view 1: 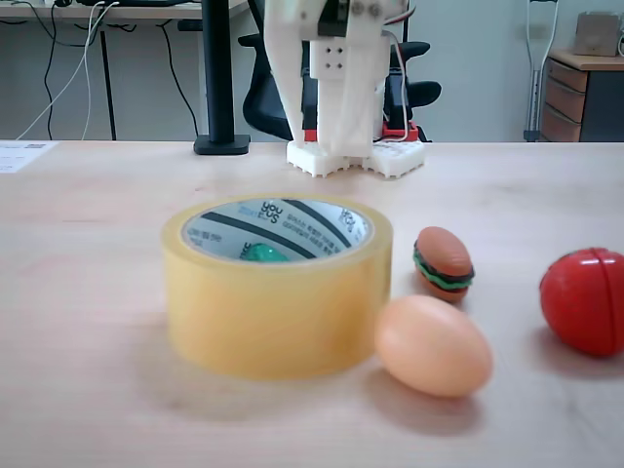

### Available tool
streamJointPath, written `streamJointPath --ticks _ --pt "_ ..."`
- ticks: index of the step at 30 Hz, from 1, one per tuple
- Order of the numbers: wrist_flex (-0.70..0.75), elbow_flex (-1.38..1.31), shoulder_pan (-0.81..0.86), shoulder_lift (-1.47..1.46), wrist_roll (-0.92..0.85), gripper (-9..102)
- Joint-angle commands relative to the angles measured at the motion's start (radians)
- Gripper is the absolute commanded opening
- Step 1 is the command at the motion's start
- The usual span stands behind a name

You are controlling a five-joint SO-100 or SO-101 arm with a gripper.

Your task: Grasp a cucumber and put it in the hole.

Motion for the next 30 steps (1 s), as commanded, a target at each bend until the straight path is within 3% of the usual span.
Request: streamJointPath --ticks 1,4,6,30 --pt "-0.026 0.112 0.003 0.262 0.034 9" --pt "0.035 0.23 0.002 0.541 0.04 16" --pt "0.086 0.23 -0.003 0.534 0.069 12" --pt "0.091 0.399 -0.003 0.545 0.075 0"
